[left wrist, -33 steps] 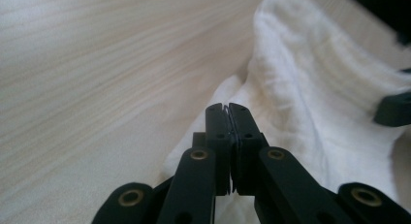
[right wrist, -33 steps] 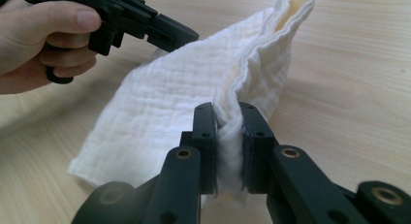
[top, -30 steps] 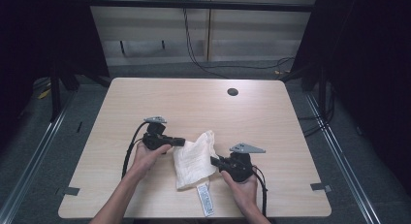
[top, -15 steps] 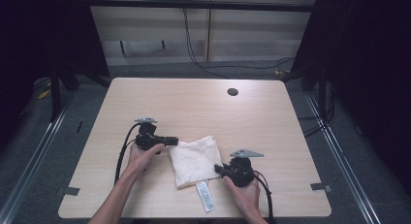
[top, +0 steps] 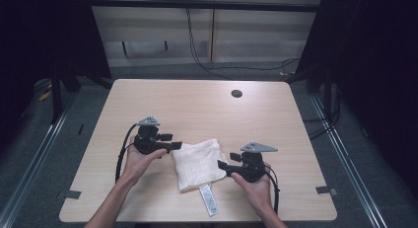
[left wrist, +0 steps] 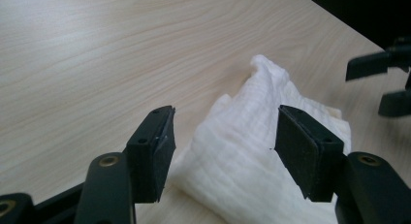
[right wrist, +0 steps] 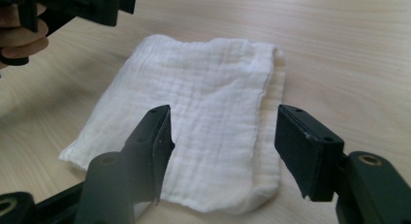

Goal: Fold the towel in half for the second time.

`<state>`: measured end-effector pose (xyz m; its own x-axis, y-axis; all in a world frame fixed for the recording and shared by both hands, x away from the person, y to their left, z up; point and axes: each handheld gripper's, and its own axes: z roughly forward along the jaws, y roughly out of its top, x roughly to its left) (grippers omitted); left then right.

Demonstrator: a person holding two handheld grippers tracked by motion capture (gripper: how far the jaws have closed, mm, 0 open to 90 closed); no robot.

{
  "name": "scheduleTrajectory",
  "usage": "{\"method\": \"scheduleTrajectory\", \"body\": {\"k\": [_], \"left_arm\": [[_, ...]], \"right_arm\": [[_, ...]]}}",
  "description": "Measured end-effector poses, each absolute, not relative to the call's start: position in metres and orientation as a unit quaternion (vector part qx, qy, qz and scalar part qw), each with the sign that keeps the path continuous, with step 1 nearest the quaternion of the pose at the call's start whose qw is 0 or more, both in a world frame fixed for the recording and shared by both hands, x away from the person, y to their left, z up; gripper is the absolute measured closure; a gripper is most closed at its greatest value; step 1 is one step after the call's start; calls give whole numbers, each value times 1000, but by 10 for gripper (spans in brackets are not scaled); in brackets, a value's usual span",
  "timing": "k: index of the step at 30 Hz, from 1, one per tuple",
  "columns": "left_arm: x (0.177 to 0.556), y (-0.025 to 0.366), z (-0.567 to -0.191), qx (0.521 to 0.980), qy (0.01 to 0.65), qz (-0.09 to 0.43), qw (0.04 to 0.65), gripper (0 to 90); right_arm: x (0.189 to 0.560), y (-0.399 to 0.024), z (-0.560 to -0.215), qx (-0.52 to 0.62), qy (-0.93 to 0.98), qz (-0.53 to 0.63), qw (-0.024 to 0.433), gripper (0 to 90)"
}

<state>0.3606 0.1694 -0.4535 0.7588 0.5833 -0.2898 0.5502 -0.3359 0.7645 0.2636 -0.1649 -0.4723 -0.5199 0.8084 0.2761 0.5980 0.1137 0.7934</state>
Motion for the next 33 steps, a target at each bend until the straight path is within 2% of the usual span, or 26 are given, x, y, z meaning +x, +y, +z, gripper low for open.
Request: {"method": "scheduleTrajectory", "body": {"k": [13, 24, 26, 29, 33], "left_arm": [[316, 212, -448, 825, 359, 43, 434, 304], [281, 247, -462, 802, 402, 55, 439, 293], [275, 256, -461, 793, 409, 78, 445, 294], [275, 265, -463, 788, 421, 87, 441, 283], [278, 260, -469, 791, 424, 76, 433, 285]], "right_arm": [[253, -231, -455, 486, 724, 470, 138, 361], [237, -273, -460, 506, 722, 443, 163, 361], [233, -280, -463, 515, 714, 444, 168, 361], [230, -290, -465, 519, 708, 443, 182, 356], [231, -303, -471, 537, 692, 451, 172, 340]]}}
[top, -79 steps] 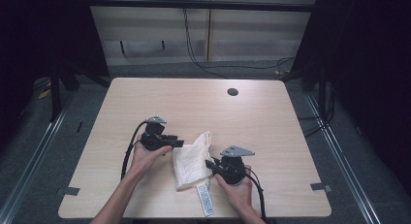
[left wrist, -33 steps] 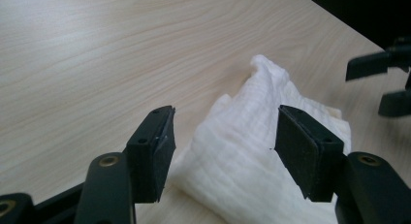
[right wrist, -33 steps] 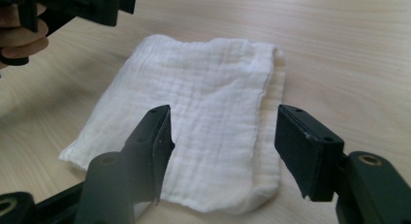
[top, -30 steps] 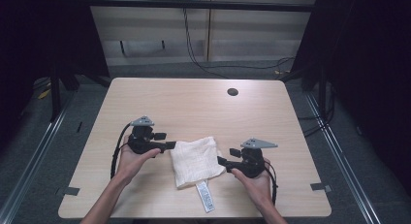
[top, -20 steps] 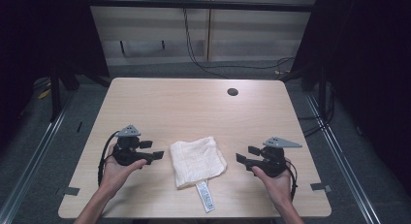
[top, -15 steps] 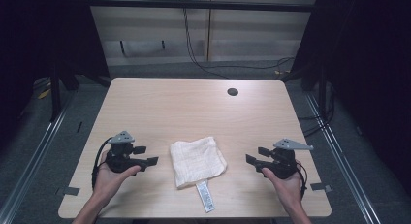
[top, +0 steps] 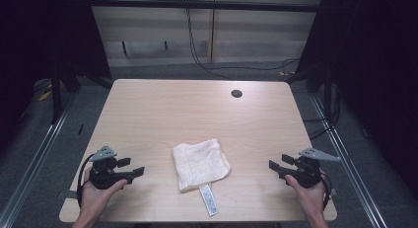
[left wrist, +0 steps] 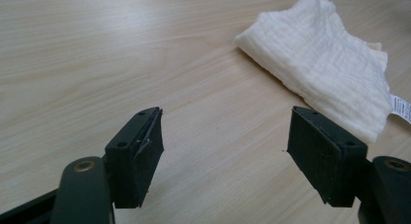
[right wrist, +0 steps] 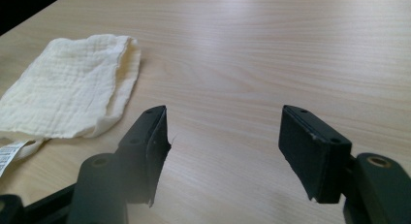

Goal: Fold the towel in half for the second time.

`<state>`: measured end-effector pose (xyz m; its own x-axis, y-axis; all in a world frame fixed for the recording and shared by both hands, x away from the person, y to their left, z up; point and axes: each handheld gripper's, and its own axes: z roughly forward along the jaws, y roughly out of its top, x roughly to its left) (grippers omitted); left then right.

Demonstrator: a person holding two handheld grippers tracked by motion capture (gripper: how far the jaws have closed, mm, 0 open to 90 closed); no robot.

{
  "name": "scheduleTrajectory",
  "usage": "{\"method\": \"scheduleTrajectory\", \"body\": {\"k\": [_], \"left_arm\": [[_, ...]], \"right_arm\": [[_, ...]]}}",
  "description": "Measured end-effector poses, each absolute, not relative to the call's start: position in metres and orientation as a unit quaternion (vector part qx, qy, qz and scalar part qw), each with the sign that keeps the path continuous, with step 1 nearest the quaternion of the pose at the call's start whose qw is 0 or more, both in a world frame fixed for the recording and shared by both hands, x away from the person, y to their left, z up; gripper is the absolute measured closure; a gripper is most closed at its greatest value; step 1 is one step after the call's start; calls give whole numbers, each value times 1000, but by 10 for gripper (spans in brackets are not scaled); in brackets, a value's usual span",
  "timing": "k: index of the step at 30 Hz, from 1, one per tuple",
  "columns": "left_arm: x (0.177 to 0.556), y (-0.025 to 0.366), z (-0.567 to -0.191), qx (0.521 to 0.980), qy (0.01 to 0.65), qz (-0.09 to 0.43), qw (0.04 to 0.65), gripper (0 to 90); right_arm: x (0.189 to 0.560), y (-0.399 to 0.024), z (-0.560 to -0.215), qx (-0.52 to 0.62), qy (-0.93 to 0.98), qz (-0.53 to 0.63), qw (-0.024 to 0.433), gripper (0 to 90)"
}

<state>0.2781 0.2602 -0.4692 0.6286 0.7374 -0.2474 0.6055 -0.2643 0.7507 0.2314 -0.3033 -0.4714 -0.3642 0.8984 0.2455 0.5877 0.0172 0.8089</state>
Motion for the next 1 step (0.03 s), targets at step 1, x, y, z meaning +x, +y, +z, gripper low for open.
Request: {"method": "scheduleTrajectory", "body": {"k": [1], "left_arm": [[278, 258, -469, 794, 419, 71, 434, 284]], "right_arm": [[233, -305, -474, 541, 691, 447, 174, 323]]}}
